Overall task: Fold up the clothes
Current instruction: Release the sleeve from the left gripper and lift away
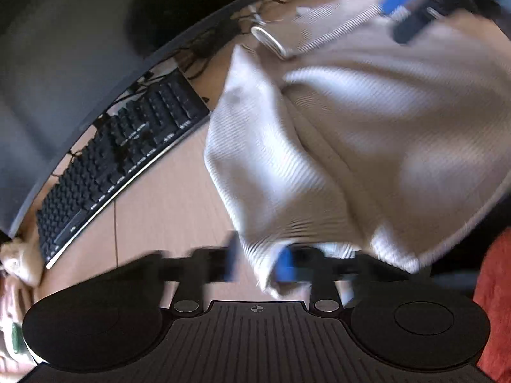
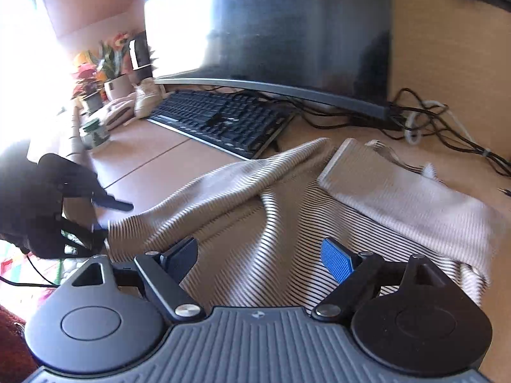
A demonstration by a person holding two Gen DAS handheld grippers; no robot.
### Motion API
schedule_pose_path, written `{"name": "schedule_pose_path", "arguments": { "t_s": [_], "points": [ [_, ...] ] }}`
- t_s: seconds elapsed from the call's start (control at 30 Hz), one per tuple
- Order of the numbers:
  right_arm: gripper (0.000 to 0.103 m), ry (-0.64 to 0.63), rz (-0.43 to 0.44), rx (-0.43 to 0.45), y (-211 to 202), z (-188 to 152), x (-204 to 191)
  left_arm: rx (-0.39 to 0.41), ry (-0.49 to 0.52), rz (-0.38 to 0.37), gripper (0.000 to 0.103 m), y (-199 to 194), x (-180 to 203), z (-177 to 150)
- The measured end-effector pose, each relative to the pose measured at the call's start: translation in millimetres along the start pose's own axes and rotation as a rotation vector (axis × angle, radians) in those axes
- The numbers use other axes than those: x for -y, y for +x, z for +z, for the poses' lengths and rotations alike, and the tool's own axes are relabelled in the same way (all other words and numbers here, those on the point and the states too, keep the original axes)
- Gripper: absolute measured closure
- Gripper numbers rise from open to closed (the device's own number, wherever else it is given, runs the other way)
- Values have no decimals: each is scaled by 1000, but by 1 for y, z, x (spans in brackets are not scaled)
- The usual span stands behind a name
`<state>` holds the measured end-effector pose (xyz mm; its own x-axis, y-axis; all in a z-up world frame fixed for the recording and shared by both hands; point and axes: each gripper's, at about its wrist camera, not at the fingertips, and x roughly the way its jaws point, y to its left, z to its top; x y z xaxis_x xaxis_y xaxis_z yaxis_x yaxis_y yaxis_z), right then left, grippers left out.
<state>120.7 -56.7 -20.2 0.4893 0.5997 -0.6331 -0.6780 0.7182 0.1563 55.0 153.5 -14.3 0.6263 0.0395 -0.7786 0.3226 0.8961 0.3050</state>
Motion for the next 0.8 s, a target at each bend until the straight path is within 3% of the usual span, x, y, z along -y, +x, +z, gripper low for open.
{"name": "schedule_pose_path", "arguments": {
  "t_s": [0.07, 0.13, 0.17, 0.2, 0.27, 0.47, 0.57, 0.63, 0.67, 0.7, 0.77, 0.8],
  "points": [
    [18, 26, -28, 23, -9, 0, 4, 10, -97, -34, 94, 0, -12, 12],
    [27, 72, -34, 55, -23, 3, 8, 65, -266, -124, 95, -10, -36, 36],
    [38, 98, -24, 70, -29, 5, 8, 94, -352, -170, 95, -15, -48, 47],
    [43, 124, -1, 81, -34, 9, 8, 132, -391, -209, 95, -20, -53, 58],
    [43, 174, 50, 98, -42, 16, 6, 197, -425, -278, 95, -26, -56, 81],
    [40, 336, 140, 105, -38, 28, 1, 215, -437, -450, 95, -11, -37, 124],
    [40, 345, 46, 73, -20, 25, -1, 219, -420, -503, 95, -2, -24, 128],
    [55, 375, 20, 51, -6, 20, 2, 222, -442, -535, 95, 0, -22, 124],
    [71, 390, 24, 46, 0, 18, 4, 225, -451, -542, 94, 2, -23, 123],
    [80, 399, 23, 41, 5, 17, 6, 227, -460, -548, 92, 3, -25, 121],
    [90, 385, -18, 35, 14, 19, 7, 232, -478, -562, 82, 5, -28, 118],
    [94, 373, -48, 35, 17, 22, 10, 240, -488, -560, 72, 5, -35, 115]
  ]
}}
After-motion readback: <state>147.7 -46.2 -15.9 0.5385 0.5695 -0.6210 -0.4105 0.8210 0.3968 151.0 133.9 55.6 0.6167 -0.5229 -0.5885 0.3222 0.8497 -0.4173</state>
